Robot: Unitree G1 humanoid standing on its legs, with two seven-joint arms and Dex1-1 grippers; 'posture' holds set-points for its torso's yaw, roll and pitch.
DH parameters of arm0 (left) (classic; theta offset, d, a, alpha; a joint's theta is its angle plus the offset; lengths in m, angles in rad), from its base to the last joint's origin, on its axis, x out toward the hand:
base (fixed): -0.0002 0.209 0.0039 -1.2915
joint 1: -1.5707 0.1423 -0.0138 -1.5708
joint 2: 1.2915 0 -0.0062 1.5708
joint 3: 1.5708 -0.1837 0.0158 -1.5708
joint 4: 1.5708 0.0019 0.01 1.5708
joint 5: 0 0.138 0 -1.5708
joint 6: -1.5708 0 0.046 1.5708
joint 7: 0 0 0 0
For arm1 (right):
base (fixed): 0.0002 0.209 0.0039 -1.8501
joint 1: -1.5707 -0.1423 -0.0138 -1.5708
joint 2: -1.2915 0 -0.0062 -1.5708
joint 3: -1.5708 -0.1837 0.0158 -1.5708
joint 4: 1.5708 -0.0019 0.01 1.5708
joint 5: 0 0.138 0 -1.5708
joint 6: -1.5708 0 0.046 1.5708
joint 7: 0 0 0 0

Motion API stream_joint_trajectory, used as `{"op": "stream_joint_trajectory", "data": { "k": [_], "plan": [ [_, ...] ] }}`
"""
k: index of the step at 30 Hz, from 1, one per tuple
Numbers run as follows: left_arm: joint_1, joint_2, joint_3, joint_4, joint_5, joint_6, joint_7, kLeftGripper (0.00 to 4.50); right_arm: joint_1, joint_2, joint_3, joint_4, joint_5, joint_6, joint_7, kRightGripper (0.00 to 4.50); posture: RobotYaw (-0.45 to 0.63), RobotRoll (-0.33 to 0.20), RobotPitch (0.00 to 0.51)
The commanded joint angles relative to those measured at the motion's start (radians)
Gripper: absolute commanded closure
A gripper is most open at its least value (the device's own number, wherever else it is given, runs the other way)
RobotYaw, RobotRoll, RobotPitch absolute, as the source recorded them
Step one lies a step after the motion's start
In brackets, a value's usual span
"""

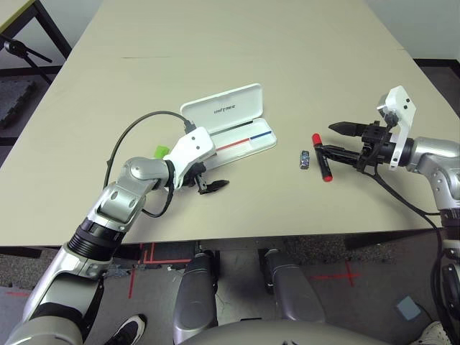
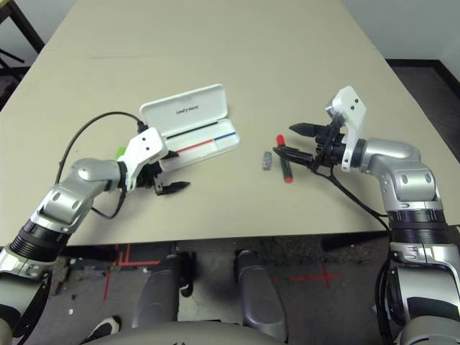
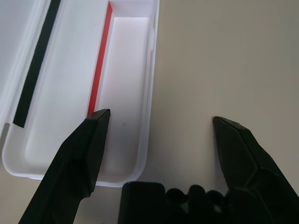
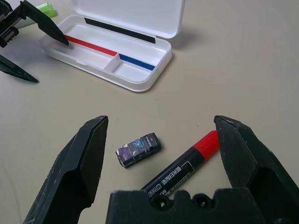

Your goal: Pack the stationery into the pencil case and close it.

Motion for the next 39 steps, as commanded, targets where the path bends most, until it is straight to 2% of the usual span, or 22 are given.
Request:
{"op": "stream_joint_trajectory", "data": {
  "k": [1, 4, 14, 23, 31, 39],
  "plan": [
    [-0.006, 0.008, -0.017, 0.023, 0.004, 0.017, -0.042, 0.04, 0.011, -0.017, 0.004, -0.006, -0.007, -0.014, 0.006, 0.00, -0.15, 0.000, 0.210],
    [-0.008, 0.014, -0.018, 0.026, 0.003, 0.022, -0.069, 0.62, 0.014, -0.022, 0.003, -0.006, -0.004, -0.015, 0.006, 0.00, -0.15, 0.000, 0.210],
    [-0.037, 0.016, 0.005, 0.054, 0.003, -0.025, -0.115, 4.46, 0.012, -0.023, 0.004, -0.031, -0.002, -0.025, 0.002, 0.00, -0.16, 0.000, 0.205],
    [-0.059, 0.072, 0.023, -0.015, -0.005, -0.088, -0.193, 4.46, 0.036, -0.061, 0.040, -0.083, -0.003, -0.008, 0.068, 0.00, -0.16, 0.000, 0.200],
    [0.016, 0.151, 0.047, -0.061, -0.040, -0.198, -0.304, 4.46, 0.064, -0.078, 0.092, -0.138, 0.007, 0.025, 0.127, 0.00, -0.15, 0.000, 0.196],
    [0.075, 0.174, 0.055, -0.095, -0.050, -0.213, -0.345, 4.46, 0.078, -0.082, 0.138, -0.171, -0.001, 0.031, 0.163, 0.00, -0.14, 0.000, 0.195]
  ]
}}
